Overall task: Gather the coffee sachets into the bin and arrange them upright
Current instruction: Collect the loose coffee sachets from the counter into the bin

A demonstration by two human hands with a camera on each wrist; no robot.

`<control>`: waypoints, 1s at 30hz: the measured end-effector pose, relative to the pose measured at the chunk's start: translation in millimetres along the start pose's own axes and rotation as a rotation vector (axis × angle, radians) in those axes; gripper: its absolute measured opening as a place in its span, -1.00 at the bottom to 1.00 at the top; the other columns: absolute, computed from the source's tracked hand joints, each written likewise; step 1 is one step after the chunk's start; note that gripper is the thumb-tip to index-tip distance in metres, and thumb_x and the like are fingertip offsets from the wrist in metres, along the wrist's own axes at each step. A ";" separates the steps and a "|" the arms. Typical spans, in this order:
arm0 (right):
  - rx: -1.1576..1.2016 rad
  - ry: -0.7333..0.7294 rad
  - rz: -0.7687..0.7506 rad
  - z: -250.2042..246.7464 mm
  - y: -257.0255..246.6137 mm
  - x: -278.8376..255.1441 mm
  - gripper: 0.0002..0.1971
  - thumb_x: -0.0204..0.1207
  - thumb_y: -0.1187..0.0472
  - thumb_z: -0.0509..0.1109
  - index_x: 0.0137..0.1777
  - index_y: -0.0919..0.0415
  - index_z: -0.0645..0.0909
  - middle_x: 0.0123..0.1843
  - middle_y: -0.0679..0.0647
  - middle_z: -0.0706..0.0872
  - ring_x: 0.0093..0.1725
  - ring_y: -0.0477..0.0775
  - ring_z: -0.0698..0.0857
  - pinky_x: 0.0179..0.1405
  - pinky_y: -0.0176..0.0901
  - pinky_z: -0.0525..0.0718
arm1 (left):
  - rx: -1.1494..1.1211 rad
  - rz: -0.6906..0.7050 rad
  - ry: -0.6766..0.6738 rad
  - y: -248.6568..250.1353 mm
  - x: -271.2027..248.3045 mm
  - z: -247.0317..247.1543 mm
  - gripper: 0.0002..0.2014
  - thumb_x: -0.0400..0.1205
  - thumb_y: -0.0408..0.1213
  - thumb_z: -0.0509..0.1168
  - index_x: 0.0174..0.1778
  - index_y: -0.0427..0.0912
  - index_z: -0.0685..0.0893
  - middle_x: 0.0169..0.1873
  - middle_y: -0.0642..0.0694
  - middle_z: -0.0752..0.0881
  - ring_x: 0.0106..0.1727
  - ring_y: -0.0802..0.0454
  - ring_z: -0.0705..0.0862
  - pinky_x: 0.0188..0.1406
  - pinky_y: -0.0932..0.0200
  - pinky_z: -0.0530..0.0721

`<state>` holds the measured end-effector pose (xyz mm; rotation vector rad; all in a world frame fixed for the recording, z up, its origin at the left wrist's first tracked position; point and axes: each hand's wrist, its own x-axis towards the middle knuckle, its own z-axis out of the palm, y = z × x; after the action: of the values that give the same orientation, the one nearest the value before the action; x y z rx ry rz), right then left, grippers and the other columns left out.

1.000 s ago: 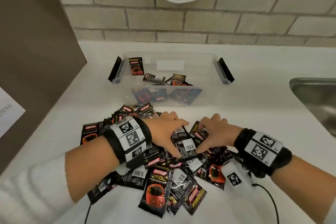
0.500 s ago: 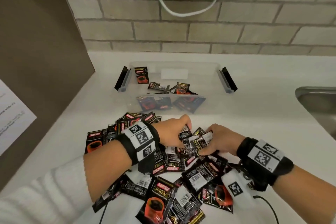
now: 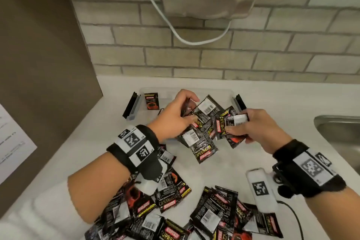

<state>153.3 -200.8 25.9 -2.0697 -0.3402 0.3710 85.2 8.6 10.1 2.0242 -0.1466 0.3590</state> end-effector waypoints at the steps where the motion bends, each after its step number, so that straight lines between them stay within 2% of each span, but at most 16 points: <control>1: 0.023 0.054 -0.024 -6.9 -5.6 4.5 -0.77 0.32 0.34 0.58 -0.17 0.19 0.56 -0.33 0.10 0.70 -0.41 -0.01 0.69 -0.63 -0.32 0.45 | -0.039 0.001 0.070 2.4 7.3 -7.6 -0.53 0.52 -0.61 0.30 -0.03 0.13 0.39 -0.16 0.11 0.49 -0.15 0.22 0.50 -0.09 0.46 0.50; 4: 0.132 0.236 -0.069 -19.0 -18.4 23.9 -0.78 0.35 0.39 0.54 -0.12 0.24 0.56 -0.24 0.20 0.71 -0.47 0.01 0.70 -0.56 -0.22 0.64 | -0.184 -0.014 0.295 9.3 29.7 -31.7 -0.55 0.51 -0.67 0.29 0.02 0.03 0.41 -0.18 0.09 0.55 -0.17 0.29 0.58 -0.09 0.45 0.56; 6: 0.137 0.305 -0.062 -14.9 -23.8 42.1 -0.76 0.39 0.41 0.50 0.00 0.28 0.54 -0.12 0.28 0.71 -0.39 0.11 0.70 -0.44 -0.09 0.72 | -0.251 -0.041 0.371 14.5 44.6 -43.6 -0.59 0.52 -0.69 0.27 0.09 -0.12 0.39 -0.18 0.09 0.60 -0.21 0.41 0.64 -0.14 0.48 0.60; 7: 0.116 0.290 -0.045 -9.6 -25.9 50.9 -0.73 0.42 0.41 0.47 0.07 0.27 0.52 -0.03 0.30 0.71 -0.31 0.14 0.70 -0.43 -0.08 0.72 | -0.275 -0.066 0.385 14.9 52.2 -47.0 -0.59 0.52 -0.68 0.27 0.11 -0.13 0.39 -0.17 0.07 0.62 -0.18 0.38 0.66 -0.14 0.47 0.62; 9: 0.105 0.171 0.006 1.9 -26.9 65.6 -0.62 0.49 0.36 0.41 0.27 0.23 0.44 0.18 0.30 0.64 -0.13 0.19 0.72 -0.39 -0.10 0.75 | -0.333 -0.127 0.387 10.6 68.4 -49.4 -0.56 0.52 -0.67 0.28 0.08 -0.03 0.42 0.00 -0.13 0.68 0.06 0.05 0.70 0.02 0.24 0.69; 10: 0.062 0.110 0.019 6.3 -26.3 71.0 -0.54 0.52 0.31 0.39 0.39 0.21 0.38 0.25 0.25 0.59 0.01 0.22 0.70 -0.32 -0.09 0.75 | -0.346 -0.171 0.379 8.3 76.2 -48.4 -0.54 0.51 -0.66 0.29 0.07 0.01 0.44 0.13 -0.26 0.64 0.16 -0.12 0.66 0.11 0.08 0.69; 11: -0.017 0.074 0.024 8.3 -25.1 74.2 -0.49 0.54 0.24 0.37 0.46 0.19 0.32 0.30 0.18 0.54 0.15 0.24 0.66 -0.23 -0.11 0.70 | -0.351 -0.222 0.362 4.9 82.9 -46.4 -0.52 0.50 -0.68 0.28 0.10 0.01 0.45 0.23 -0.34 0.59 0.21 -0.20 0.63 0.14 -0.01 0.68; 13: -0.126 0.087 -0.003 8.1 -20.4 77.3 -0.46 0.57 0.16 0.34 0.51 0.19 0.28 0.40 0.15 0.51 0.30 0.23 0.59 -0.07 -0.17 0.55 | -0.335 -0.335 0.272 -1.4 91.6 -38.8 -0.50 0.49 -0.70 0.25 0.23 -0.10 0.44 0.27 -0.37 0.54 0.12 -0.18 0.62 -0.01 0.00 0.70; 15: -0.125 0.127 -0.021 4.3 -12.5 78.4 -0.49 0.57 0.17 0.33 0.51 0.18 0.31 0.42 0.17 0.52 0.34 0.20 0.56 -0.02 -0.16 0.46 | -0.213 -0.422 0.117 -2.9 91.5 -29.3 -0.48 0.51 -0.64 0.28 0.36 -0.15 0.43 0.19 -0.26 0.54 0.02 -0.06 0.58 -0.25 0.19 0.68; 17: -0.077 0.158 -0.015 1.8 -6.7 74.7 -0.52 0.57 0.20 0.33 0.47 0.16 0.37 0.39 0.18 0.55 0.29 0.17 0.57 0.00 -0.14 0.48 | -0.045 -0.457 0.004 -7.7 88.7 -23.0 -0.45 0.54 -0.45 0.38 0.43 -0.10 0.40 0.30 -0.17 0.47 0.17 -0.03 0.53 -0.08 0.19 0.56; 20: -0.046 0.195 -0.047 0.6 -2.0 59.7 -0.61 0.56 0.21 0.31 0.39 0.15 0.46 0.28 0.16 0.62 0.06 0.09 0.58 0.00 -0.13 0.54 | 0.064 -0.457 -0.047 -12.2 82.6 -20.8 -0.41 0.55 -0.22 0.41 0.49 -0.06 0.37 0.46 -0.11 0.40 0.43 -0.02 0.42 0.14 0.17 0.43; 22: -0.059 0.198 -0.094 -1.6 -2.8 41.4 -0.67 0.57 0.21 0.29 0.33 0.16 0.53 0.13 0.10 0.65 0.01 0.05 0.59 -0.09 -0.34 0.56 | 0.162 -0.386 -0.061 -6.2 74.9 -22.0 -0.53 0.59 -0.18 0.35 0.43 -0.08 0.46 0.44 -0.07 0.45 0.47 0.04 0.42 0.21 0.23 0.43; 24: -0.089 0.143 -0.130 -3.9 -2.1 18.8 -0.72 0.59 0.22 0.29 0.28 0.15 0.57 0.04 0.05 0.65 0.01 0.01 0.60 -0.24 -0.50 0.52 | 0.244 -0.261 -0.077 4.2 59.7 -24.1 -0.68 0.63 -0.20 0.30 0.31 -0.07 0.57 0.33 0.02 0.56 0.39 0.13 0.48 0.21 0.31 0.44; 25: -0.149 0.096 -0.142 -4.6 1.1 6.7 -0.73 0.59 0.21 0.30 0.27 0.15 0.58 0.06 0.04 0.66 0.05 0.01 0.61 -0.22 -0.48 0.51 | 0.265 -0.206 -0.095 11.3 47.4 -24.1 -0.75 0.63 -0.21 0.29 0.23 -0.05 0.61 0.23 0.06 0.62 0.31 0.18 0.55 0.16 0.36 0.47; 28: -0.411 -0.116 -0.098 -2.9 22.4 -29.8 -0.66 0.59 0.07 0.31 0.35 0.06 0.53 0.26 0.02 0.62 0.22 0.00 0.59 0.01 -0.37 0.48 | 0.288 -0.133 -0.234 22.9 2.4 -17.0 -0.87 0.60 -0.21 0.32 0.03 -0.01 0.70 -0.04 0.11 0.74 0.02 0.20 0.68 0.01 0.34 0.59; 30: -0.620 -0.286 -0.001 1.6 41.4 -50.1 -0.47 0.56 -0.08 0.28 0.51 0.02 0.34 0.45 -0.02 0.45 0.42 0.02 0.45 0.28 -0.27 0.42 | 0.370 -0.169 -0.440 24.8 -27.9 -2.4 -0.83 0.57 -0.11 0.35 0.07 0.03 0.69 -0.07 0.20 0.70 -0.03 0.26 0.66 -0.05 0.33 0.55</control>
<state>110.5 -239.2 -4.5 -2.6206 -0.6962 0.6230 51.9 -2.2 23.3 2.4397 -0.1887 -0.1860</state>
